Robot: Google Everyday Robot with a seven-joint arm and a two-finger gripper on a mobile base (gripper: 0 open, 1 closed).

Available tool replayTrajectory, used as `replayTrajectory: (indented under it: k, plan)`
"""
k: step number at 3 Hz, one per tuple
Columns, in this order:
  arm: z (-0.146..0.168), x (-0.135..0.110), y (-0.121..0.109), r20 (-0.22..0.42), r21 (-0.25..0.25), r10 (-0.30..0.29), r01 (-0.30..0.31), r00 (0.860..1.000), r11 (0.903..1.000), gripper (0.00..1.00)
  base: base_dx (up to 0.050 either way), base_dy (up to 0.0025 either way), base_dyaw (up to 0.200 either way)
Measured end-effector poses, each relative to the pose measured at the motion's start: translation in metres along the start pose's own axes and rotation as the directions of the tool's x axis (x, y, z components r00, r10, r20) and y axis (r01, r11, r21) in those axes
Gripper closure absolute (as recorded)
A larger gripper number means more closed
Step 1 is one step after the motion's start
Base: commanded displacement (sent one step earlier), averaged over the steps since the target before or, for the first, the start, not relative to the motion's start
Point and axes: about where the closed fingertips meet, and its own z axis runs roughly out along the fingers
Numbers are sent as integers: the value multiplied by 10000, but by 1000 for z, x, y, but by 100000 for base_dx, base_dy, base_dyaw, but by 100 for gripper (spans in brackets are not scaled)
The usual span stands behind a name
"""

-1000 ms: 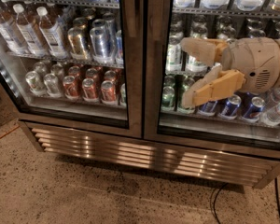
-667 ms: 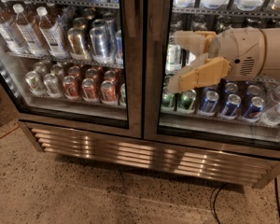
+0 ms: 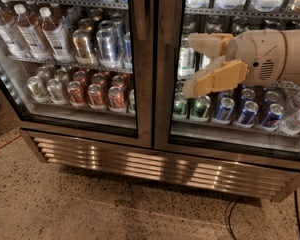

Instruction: Open left fridge door

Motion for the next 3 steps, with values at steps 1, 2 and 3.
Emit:
replayTrajectory:
  k: [1,2,3]
  plan:
    - [13,-11,-26,-285,242,197,-190,9994,9995,0,0,0,0]
    - [13,-11,-26,-282,241,198,-191,9994,9995,0,0,0,0]
    - [17,-17,-24,804,-467,701,-665,9943,9967,0,0,0,0]
